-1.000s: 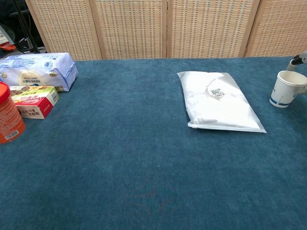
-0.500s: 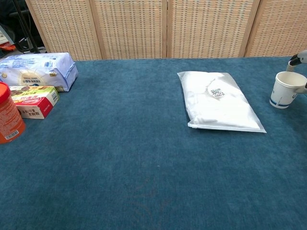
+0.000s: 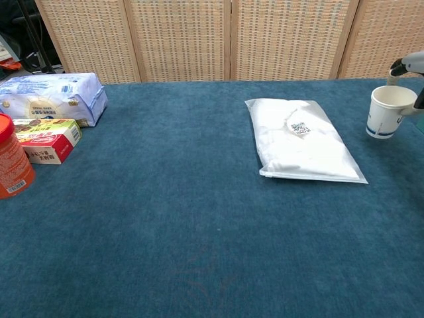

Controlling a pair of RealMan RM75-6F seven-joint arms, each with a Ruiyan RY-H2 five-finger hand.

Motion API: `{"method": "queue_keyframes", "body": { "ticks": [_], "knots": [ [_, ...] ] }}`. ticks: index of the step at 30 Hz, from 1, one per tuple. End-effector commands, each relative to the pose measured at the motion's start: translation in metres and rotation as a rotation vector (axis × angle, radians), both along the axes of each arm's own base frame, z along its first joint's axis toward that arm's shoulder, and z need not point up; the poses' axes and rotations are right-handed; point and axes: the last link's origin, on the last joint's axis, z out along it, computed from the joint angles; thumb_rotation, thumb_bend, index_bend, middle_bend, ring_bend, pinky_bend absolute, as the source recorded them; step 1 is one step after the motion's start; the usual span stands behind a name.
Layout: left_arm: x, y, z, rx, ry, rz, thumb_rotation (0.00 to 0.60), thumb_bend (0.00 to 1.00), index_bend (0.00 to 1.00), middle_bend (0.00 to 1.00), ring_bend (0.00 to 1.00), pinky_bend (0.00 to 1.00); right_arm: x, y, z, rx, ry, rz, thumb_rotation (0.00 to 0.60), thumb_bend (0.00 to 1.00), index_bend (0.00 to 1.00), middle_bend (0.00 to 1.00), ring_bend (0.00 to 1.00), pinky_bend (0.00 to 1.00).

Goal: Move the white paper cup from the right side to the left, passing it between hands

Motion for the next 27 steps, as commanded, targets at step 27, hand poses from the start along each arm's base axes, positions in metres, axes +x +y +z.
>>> {"method": "queue_keyframes", "body": {
  "ticks": [27],
  "knots": [
    [0.005, -0.01, 0.02, 0.028, -0.056, -0.048, 0.6, 0.07, 0.0, 0.0, 0.0, 0.0, 0.22, 0.035, -0.082, 0.167, -0.074, 0.242, 0.6, 0.36, 0.32, 0.0, 0.0, 0.0]
  ]
}}
